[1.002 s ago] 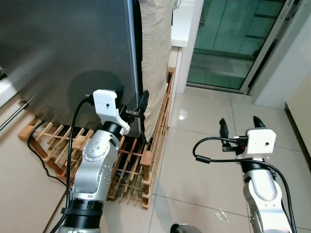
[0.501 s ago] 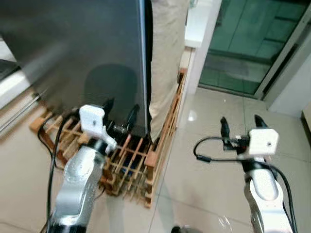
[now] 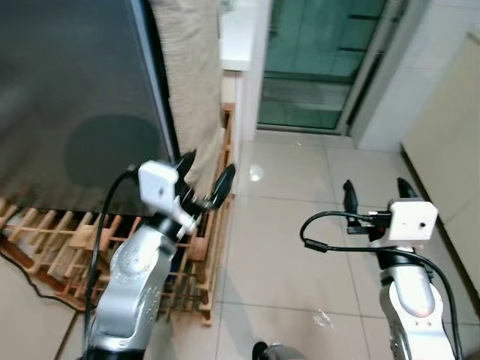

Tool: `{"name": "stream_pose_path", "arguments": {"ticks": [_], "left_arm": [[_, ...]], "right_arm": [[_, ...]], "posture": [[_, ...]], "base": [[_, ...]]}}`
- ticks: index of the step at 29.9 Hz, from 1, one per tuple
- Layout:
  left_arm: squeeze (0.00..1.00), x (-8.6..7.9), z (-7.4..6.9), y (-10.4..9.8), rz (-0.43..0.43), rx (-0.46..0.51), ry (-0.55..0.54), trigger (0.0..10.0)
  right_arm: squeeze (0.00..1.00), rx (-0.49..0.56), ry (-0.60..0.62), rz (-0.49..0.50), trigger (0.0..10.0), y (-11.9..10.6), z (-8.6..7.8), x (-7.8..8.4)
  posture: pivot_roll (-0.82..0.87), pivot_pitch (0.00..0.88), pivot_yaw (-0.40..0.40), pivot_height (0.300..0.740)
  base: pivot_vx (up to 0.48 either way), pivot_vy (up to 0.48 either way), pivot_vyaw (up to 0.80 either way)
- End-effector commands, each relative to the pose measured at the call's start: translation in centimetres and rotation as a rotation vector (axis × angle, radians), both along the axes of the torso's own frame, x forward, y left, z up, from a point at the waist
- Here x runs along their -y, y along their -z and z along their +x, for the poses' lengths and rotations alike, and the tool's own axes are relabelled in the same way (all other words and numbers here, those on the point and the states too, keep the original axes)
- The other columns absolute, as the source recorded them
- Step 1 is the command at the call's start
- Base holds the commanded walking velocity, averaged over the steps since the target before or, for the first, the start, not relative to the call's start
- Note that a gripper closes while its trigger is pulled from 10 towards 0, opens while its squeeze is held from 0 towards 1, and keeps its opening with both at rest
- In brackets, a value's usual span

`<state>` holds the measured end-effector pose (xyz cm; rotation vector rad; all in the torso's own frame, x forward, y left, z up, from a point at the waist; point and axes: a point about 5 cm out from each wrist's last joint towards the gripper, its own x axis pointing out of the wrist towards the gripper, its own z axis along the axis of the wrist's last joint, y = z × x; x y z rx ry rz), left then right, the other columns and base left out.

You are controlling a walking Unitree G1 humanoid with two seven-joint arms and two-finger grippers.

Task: Restocking fridge

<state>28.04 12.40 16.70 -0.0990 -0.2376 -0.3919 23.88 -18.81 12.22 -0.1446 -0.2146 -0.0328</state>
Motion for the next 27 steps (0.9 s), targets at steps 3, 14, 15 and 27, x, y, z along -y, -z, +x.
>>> {"name": "stream_pose_path", "arguments": {"ticks": [3,14,15,27], "left_arm": [[0.0,-2.7,2.3,0.6,-0.016,-0.09,-0.226,10.0],[0.0,-2.8,-0.8,0.7,-0.07,-0.09,-0.114,10.0],[0.0,-2.5,-1.4,1.1,-0.044,-0.1,-0.06,10.0],[0.0,-2.2,0.5,1.1,-0.016,-0.127,-0.138,10.0]], "right_arm": [[0.0,0.01,-0.029,-0.013,10.0,-0.4,0.8,-0.7],[0.0,0.004,-0.031,-0.018,10.0,-0.2,0.7,-0.6],[0.0,-0.004,-0.031,-0.018,10.0,0.0,0.6,-0.6],[0.0,-0.011,-0.045,-0.018,10.0,0.3,1.1,-0.9]], "posture": [[-0.07,0.0,0.024,0.74],[-0.06,0.0,0.029,0.74],[-0.05,0.0,0.024,0.74],[-0.06,0.0,0.022,0.74]], "base": [[0.0,0.0,0.0],[0.0,0.0,0.0],[0.0,0.0,0.0],[0.0,0.0,0.0]]}}
